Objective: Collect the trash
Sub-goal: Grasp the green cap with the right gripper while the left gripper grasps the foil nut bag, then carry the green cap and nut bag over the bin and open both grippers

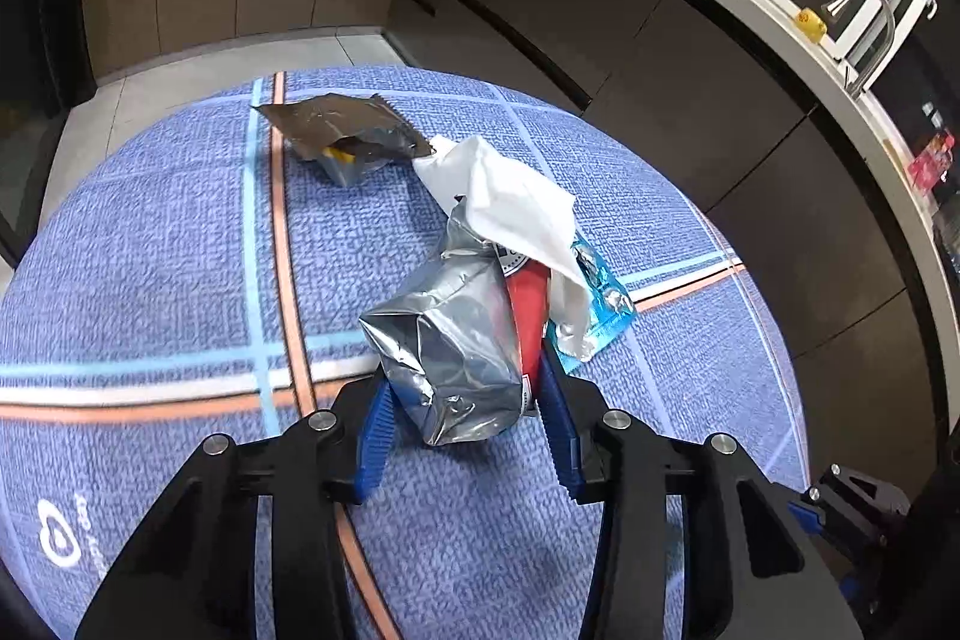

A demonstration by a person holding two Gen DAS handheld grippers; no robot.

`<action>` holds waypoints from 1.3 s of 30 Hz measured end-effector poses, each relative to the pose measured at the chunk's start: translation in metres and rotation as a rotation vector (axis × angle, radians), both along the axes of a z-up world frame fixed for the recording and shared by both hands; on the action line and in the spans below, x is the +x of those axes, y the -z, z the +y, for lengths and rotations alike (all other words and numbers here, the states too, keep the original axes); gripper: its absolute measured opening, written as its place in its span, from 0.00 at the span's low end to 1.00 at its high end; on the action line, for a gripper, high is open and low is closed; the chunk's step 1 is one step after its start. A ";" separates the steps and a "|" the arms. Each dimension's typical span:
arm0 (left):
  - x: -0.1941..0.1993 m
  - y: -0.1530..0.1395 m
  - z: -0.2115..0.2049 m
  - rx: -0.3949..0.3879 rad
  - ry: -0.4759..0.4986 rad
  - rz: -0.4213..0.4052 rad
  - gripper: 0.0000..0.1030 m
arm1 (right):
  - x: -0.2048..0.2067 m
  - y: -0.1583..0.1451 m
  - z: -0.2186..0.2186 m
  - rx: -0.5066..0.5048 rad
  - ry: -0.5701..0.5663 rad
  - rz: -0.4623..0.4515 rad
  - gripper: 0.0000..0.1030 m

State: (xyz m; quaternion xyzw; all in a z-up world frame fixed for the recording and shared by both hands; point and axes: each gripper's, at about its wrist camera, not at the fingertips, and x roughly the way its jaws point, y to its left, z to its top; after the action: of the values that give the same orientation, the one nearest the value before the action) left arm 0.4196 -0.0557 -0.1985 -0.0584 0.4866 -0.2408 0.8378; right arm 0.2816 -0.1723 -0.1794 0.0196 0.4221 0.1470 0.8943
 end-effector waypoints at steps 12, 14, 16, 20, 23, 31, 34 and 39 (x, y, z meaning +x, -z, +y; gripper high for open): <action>-0.067 -0.030 0.042 -0.083 0.017 -0.012 0.39 | -0.031 -0.017 -0.005 0.034 -0.001 -0.043 0.34; -0.081 -0.031 0.046 -0.048 0.029 -0.024 0.39 | -0.039 -0.019 -0.007 0.038 0.004 -0.047 0.34; -0.098 -0.028 0.052 -0.036 0.043 -0.019 0.40 | -0.041 -0.018 -0.009 0.042 0.009 -0.047 0.34; -0.118 -0.025 0.058 -0.006 0.046 -0.016 0.39 | -0.051 -0.018 -0.014 0.047 0.016 -0.049 0.34; -0.131 -0.033 0.058 0.000 0.054 -0.042 0.39 | -0.059 -0.021 -0.017 0.053 0.024 -0.062 0.34; -0.158 -0.079 0.017 -0.024 0.167 -0.153 0.39 | -0.087 -0.047 -0.048 0.085 0.093 -0.152 0.34; -0.166 -0.093 -0.008 -0.040 0.219 -0.186 0.39 | -0.100 -0.058 -0.070 0.088 0.137 -0.187 0.34; -0.175 -0.107 -0.057 -0.058 0.315 -0.215 0.39 | -0.127 -0.071 -0.114 0.082 0.234 -0.237 0.34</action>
State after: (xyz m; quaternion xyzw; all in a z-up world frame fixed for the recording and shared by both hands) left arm 0.2450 -0.1130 -0.0915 0.0202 0.3902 -0.3877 0.8349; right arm 0.1550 -0.2860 -0.1088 0.0877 0.3020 0.0602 0.9474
